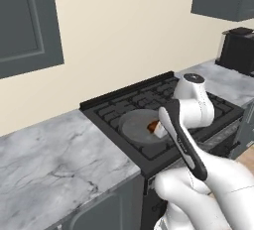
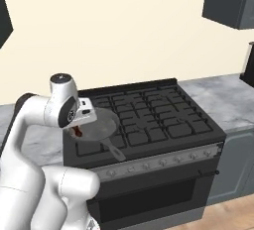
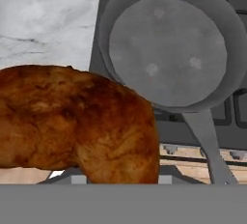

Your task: Take the chicken drumsticks from the pan and place one on each plate on the dining counter.

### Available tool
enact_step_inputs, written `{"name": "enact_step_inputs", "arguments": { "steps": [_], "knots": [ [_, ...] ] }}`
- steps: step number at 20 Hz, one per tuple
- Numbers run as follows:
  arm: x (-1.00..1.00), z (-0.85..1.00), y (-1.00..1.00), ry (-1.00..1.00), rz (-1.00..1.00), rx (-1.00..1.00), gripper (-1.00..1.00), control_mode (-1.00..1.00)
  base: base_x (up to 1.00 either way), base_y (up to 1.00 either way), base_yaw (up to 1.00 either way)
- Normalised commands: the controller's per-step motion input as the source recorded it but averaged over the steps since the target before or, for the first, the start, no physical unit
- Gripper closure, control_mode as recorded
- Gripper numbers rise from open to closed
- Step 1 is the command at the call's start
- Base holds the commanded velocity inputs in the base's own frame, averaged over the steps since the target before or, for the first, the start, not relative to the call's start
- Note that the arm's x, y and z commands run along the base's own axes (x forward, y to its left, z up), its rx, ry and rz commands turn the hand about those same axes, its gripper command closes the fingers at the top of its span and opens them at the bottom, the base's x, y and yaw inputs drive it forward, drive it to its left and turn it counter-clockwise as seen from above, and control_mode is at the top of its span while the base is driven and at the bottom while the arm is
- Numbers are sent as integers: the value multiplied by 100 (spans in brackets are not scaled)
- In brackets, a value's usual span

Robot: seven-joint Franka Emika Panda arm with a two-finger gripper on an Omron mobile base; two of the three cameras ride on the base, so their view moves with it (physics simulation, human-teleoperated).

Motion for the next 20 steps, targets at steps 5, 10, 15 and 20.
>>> {"name": "enact_step_inputs", "arguments": {
  "steps": [5, 10, 15, 20],
  "knots": [
    [-29, 5, 0, -2, 0, 0, 100, -100, 0, 0, 0],
    [-4, 0, 1, 0, 0, 0, 100, 100, -44, -3, -8],
    [0, 0, 0, 0, 0, 0, 100, 100, -29, 1, -75],
    [0, 0, 0, 0, 0, 0, 100, 100, 0, 6, -100]
  ]
}}
